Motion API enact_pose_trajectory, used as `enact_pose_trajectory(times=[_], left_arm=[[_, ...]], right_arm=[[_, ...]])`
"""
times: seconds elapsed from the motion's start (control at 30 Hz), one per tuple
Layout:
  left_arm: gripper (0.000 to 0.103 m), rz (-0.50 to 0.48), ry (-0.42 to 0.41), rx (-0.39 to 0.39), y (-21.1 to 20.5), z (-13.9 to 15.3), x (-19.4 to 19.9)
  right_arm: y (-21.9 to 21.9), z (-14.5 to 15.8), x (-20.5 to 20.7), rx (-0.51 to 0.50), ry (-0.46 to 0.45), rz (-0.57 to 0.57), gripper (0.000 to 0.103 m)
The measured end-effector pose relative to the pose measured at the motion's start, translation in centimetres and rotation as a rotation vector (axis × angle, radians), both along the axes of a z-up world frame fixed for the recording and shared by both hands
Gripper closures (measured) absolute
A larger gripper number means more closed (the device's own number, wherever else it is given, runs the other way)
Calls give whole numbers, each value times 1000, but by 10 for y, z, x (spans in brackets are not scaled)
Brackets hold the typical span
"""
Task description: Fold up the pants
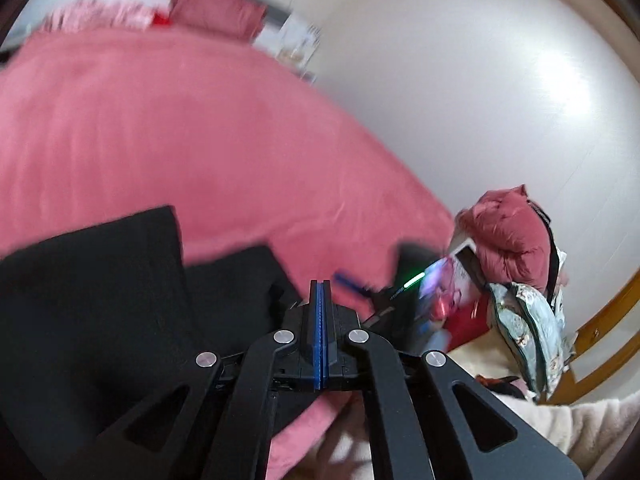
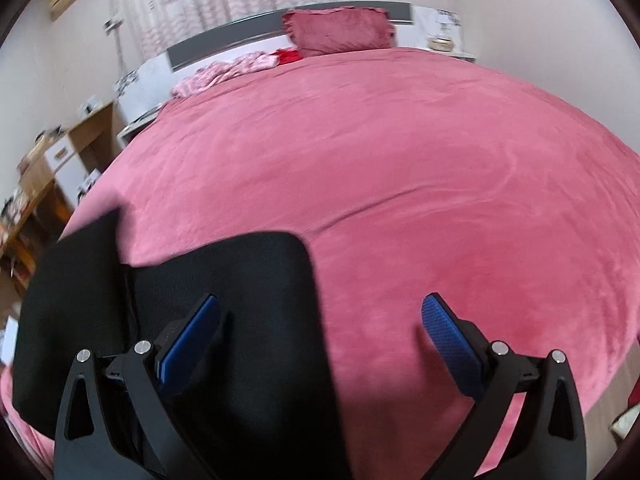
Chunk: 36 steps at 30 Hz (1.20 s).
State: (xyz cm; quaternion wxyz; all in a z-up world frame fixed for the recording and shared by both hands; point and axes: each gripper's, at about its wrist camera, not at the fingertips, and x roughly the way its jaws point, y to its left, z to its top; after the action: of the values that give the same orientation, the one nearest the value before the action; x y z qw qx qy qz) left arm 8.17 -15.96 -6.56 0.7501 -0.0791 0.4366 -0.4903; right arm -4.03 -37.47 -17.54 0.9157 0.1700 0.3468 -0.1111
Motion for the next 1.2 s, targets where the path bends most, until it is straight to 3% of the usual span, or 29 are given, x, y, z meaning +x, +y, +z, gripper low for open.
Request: enact_pose_trajectory(times=[0.07, 0.2, 0.33, 0.37, 0.4, 0.47, 0.53, 0.67, 0.83, 0.93, 1.07, 1.2], left_arm=[[103, 17, 70, -25, 7, -15, -7], [103, 87, 55, -41, 40, -16, -13], [103, 287, -3, -66, 99, -9, -3], [93, 338, -24, -59, 114, -8, -3], [64, 394, -44, -45, 126, -6, -3], [35, 540, -63, -33, 163, -11, 2], [35, 635, -39, -29, 194, -22, 7], [35, 739, 9, 44, 235, -52, 8], [34, 717, 85, 129, 243, -89, 7], [28, 711, 67, 129, 246, -96, 8], [27, 735, 84, 136, 247, -103, 8], [27, 740, 56, 137, 242, -93, 2]], right_arm=[[-12, 7, -6, 52, -16, -20, 2], [-11, 20, -16, 174, -65, 33, 3], [23, 20, -3, 371, -65, 260, 9], [32, 18, 1, 396, -53, 298, 14], [41, 15, 4, 422, -37, 336, 20], [58, 5, 14, 463, 14, 400, 30], [70, -5, 20, 462, 69, 431, 39], [81, -7, 29, 457, 89, 464, 40], [101, -9, 46, 451, 105, 494, 45], [116, -12, 57, 453, 113, 495, 57], [122, -3, 56, 453, 86, 532, 84], [120, 25, 41, 444, -6, 552, 89]])
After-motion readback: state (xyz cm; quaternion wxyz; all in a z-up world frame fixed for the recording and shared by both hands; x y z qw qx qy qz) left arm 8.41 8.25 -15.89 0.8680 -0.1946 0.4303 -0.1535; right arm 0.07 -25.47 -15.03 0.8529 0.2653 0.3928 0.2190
